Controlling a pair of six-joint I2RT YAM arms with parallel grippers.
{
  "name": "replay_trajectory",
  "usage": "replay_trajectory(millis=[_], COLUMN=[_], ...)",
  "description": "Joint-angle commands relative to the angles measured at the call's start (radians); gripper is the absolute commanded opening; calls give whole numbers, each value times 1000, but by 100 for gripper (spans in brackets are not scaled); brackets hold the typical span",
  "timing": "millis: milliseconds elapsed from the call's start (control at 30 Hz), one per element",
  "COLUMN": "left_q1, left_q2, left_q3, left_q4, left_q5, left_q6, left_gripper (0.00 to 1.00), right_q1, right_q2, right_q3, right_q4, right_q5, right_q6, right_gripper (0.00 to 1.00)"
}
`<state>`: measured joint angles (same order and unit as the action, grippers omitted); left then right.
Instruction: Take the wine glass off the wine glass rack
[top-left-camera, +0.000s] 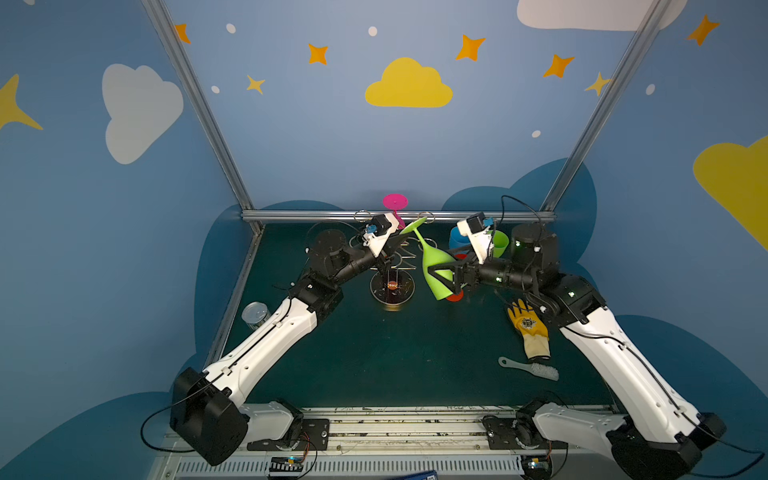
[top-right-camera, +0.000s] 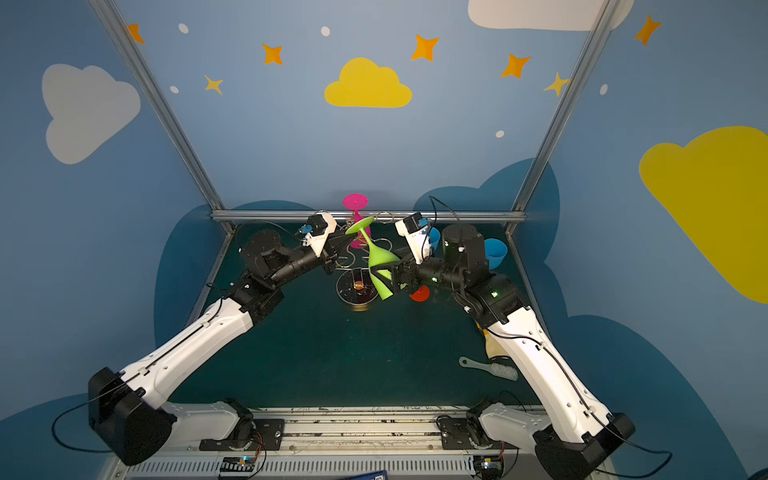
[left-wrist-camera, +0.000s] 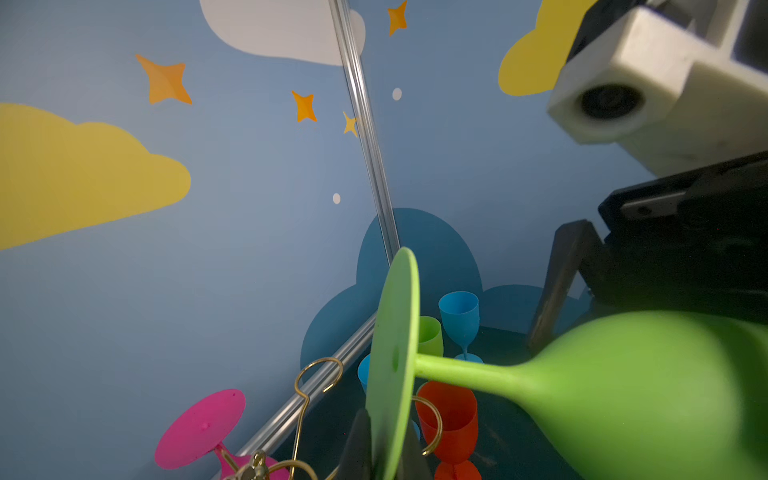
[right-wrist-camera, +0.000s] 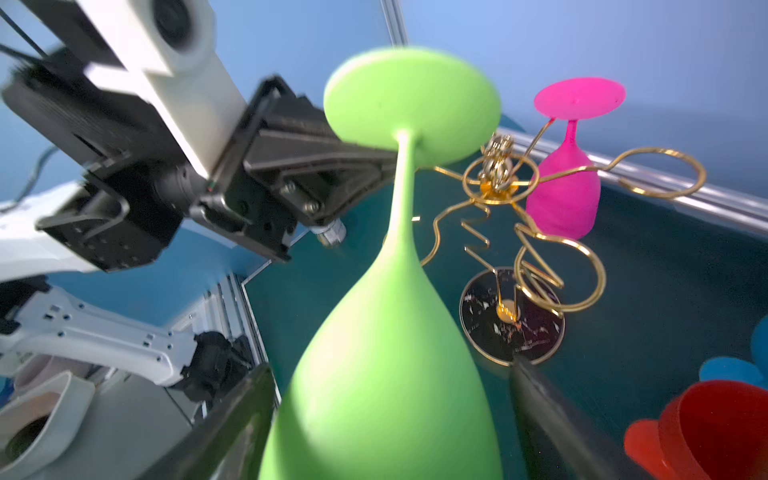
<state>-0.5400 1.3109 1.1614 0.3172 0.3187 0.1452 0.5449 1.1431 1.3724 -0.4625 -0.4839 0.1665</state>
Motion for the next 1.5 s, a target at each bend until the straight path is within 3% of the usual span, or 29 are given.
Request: replay_trajectory(millis=[0, 500, 767, 967, 1067, 1467], left_q1=[2, 32, 34, 34, 34, 33], left_q2=[-9, -22, -32, -32, -30, -20], left_q3=[35, 11, -5, -5, -8, -9], left_q4=[14, 50, 62, 62, 62, 65], left_q5=[-23, 5, 26, 39, 41, 29], left_q6=[-150, -202, -197, -199, -197, -182], left_gripper=[3, 3, 3, 3, 3, 3], right_q1=[-52, -194, -277, -287, -283, -255], right_q2=[-44, -237, -237, -189, -161, -120], right_q3=[-66, -207, -213, -188, -178, -166], right_q4=[145, 208, 251, 299, 329, 373], right_q5=[-97, -145, -170, -177, -189, -199], right_q6=[67, 88, 145, 175, 196, 237], right_gripper=[87, 87, 82, 74, 68, 9])
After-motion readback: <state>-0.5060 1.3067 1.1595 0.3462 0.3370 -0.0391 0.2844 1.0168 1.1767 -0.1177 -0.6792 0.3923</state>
